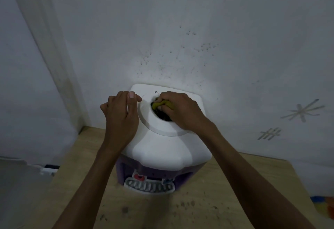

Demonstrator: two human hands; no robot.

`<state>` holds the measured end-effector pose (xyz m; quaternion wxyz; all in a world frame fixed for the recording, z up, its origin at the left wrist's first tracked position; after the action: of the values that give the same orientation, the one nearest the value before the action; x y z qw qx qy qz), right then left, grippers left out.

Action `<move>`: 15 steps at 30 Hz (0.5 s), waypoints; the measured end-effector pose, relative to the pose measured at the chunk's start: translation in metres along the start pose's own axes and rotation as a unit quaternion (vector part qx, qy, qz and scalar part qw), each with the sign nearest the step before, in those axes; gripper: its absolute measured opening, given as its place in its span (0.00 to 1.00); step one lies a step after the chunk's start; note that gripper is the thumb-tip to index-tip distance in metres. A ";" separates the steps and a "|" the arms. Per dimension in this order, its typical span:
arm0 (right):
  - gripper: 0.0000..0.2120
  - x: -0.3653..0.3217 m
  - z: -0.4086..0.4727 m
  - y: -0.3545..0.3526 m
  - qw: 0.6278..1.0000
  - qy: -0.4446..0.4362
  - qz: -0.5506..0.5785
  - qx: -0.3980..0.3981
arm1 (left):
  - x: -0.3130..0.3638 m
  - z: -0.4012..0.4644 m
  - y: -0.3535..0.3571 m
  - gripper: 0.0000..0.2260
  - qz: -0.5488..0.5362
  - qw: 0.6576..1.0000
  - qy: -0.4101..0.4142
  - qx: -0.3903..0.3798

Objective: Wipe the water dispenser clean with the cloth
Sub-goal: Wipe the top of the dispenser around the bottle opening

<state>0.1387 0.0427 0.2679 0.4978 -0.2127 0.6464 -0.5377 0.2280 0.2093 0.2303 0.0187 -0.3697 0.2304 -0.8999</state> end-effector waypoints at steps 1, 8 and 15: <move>0.04 0.003 0.000 -0.002 1.000 0.006 0.013 -0.024 | 0.000 0.001 0.000 0.20 -0.001 1.000 0.000 0.000; 0.02 -0.007 0.007 -0.005 0.997 0.046 0.054 -0.018 | -0.001 0.001 0.000 0.20 -0.010 1.000 -0.007 0.004; 0.06 -0.033 0.004 0.001 0.999 0.020 -0.011 0.045 | 0.001 0.002 0.002 0.20 -0.014 1.000 -0.002 0.001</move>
<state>0.1562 0.0673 0.2814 0.4880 -0.1865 0.6287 -0.5760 0.2290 0.2066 0.2314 0.0071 -0.3746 0.2248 -0.8995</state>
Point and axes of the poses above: each hand's wrist, its own z-axis towards the middle knuckle, its own y-axis out of the palm, x = y × z, the point moved 4 cm from there along z, towards the middle knuckle, and after that the axes turned 13 degrees about y, right-handed, at the moved point
